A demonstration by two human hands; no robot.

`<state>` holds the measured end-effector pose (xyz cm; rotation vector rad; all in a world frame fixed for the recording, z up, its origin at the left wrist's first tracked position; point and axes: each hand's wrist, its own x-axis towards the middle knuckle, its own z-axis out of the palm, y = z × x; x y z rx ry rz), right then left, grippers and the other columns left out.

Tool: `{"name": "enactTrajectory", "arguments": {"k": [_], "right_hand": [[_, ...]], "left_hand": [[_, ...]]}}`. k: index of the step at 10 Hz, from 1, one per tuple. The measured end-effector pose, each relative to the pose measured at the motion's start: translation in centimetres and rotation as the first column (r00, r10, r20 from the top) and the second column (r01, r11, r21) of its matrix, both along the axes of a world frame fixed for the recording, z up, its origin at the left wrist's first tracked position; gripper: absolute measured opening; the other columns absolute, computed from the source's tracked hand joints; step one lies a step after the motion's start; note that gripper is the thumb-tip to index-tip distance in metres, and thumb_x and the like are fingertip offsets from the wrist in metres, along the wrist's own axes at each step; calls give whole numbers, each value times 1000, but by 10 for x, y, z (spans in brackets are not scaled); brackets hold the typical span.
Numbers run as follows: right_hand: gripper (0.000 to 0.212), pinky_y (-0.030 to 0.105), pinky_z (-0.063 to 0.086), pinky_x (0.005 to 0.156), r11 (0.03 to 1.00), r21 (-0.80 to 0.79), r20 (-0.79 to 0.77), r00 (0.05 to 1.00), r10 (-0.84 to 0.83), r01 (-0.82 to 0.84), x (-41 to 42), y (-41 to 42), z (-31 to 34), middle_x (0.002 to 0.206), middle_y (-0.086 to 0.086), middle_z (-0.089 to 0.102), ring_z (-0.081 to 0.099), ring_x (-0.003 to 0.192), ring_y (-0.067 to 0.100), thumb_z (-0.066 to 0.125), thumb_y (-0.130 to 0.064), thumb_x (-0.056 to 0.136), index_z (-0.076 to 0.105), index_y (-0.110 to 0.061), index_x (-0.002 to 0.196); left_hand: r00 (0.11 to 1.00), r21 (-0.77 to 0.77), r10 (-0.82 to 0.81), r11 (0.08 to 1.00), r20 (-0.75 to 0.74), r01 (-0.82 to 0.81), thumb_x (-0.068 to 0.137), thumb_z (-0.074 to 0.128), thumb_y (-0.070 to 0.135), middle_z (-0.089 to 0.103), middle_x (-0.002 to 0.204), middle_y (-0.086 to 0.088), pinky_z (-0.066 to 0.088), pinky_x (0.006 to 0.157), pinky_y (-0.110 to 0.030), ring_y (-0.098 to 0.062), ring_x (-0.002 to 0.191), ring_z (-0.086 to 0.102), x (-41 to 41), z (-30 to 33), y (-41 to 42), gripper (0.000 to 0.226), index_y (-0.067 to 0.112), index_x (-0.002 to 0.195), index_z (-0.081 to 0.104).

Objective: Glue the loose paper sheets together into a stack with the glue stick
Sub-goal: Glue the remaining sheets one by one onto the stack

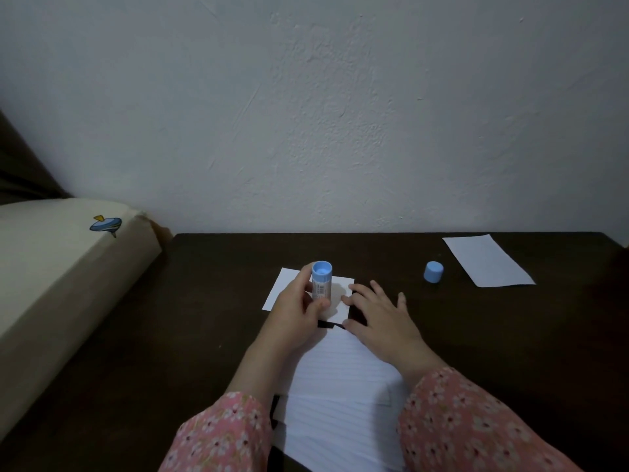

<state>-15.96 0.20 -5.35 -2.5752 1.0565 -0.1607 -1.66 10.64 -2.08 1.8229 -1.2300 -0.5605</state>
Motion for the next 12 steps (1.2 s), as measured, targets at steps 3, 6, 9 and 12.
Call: {"name": "enactTrajectory", "arguments": {"k": [3,6,9,12], "right_hand": [[49,59,-3,114,1000,0,-25,1000,1,-1,-1,-1,-1,158,-18,13,-5,148,14,42,-46,97,33,-37,144],[50,59,-2,114,1000,-20,-31,1000,5,-6,0,-1,-2,159,-17,11,-4,148,14,41,-47,97,31,-37,146],[50,59,-3,114,1000,-8,-26,1000,8,-8,0,-3,-5,158,-18,12,-5,148,13,41,-48,97,32,-38,145],[49,59,-3,114,1000,-4,1,1000,6,-6,-1,-2,-4,158,-18,13,-5,148,13,42,-46,97,34,-37,144]], "left_hand": [[993,27,117,993,-26,-116,94,58,16,50,111,12,39,79,-21,2,91,50,26,5,12,62,39,144,30],[976,4,204,979,-78,-205,93,57,10,45,143,1,37,104,-37,-17,130,42,44,4,17,66,32,147,28],[960,32,267,964,-91,-265,93,57,10,40,147,-1,38,104,-42,-22,135,38,53,1,17,69,33,149,24],[733,-127,551,759,-400,-639,93,57,21,46,140,-5,44,92,-38,-24,125,48,53,4,18,67,29,149,22]]}}
